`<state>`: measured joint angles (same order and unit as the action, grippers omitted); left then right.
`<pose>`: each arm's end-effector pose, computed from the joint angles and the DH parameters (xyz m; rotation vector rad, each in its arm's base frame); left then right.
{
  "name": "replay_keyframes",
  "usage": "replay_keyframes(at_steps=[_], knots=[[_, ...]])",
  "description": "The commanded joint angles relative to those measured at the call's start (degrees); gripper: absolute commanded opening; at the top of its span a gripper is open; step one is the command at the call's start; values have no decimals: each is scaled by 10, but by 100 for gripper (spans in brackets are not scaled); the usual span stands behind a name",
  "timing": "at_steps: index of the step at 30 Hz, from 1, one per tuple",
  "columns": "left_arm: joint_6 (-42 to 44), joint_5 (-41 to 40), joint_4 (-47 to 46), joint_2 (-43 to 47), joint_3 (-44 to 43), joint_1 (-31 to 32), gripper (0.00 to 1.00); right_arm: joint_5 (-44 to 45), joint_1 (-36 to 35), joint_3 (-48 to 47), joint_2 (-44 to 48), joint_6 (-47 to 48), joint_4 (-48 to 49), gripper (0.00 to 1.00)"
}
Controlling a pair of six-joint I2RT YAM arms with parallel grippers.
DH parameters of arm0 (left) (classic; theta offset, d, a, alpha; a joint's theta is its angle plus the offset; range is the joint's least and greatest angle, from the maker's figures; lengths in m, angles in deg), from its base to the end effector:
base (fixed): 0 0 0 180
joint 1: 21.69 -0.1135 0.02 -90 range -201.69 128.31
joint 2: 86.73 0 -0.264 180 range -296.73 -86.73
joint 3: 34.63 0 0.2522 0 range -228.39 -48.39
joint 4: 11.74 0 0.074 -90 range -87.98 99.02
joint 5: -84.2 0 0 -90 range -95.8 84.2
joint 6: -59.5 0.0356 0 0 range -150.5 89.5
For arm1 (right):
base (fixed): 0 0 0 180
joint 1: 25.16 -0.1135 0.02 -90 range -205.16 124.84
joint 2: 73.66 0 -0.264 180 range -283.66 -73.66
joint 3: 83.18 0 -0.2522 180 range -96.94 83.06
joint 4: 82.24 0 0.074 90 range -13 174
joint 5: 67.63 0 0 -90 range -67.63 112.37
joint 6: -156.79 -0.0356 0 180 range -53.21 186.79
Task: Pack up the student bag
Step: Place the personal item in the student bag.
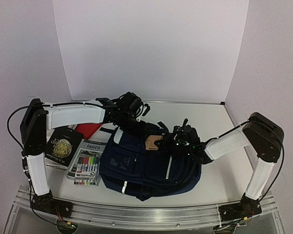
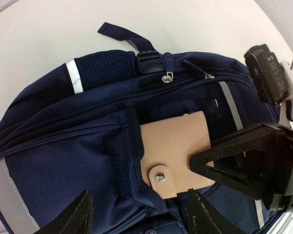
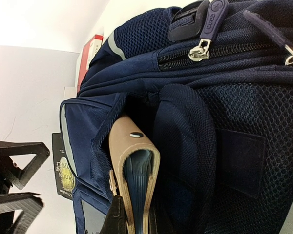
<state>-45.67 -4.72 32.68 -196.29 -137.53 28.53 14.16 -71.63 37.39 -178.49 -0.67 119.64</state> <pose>0.2732 -0.3291 0.2477 0.7710 2.4135 -0.5037 0.2476 0.2680 0.1455 0.3090 2.2553 1.3383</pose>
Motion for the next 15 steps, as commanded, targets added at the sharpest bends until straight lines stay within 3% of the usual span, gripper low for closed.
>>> replay_keyframes(at_steps=[1, 6, 15], knots=[[-29, -23, 8, -21, -20, 0, 63, -23, -11, -23, -20, -7, 36, 0], [-49, 9, -12, -32, -13, -11, 61, -25, -16, -27, -27, -9, 41, 0], [-63, 16, -17, -57, -17, -17, 42, -23, -18, -19, -20, -9, 41, 0]])
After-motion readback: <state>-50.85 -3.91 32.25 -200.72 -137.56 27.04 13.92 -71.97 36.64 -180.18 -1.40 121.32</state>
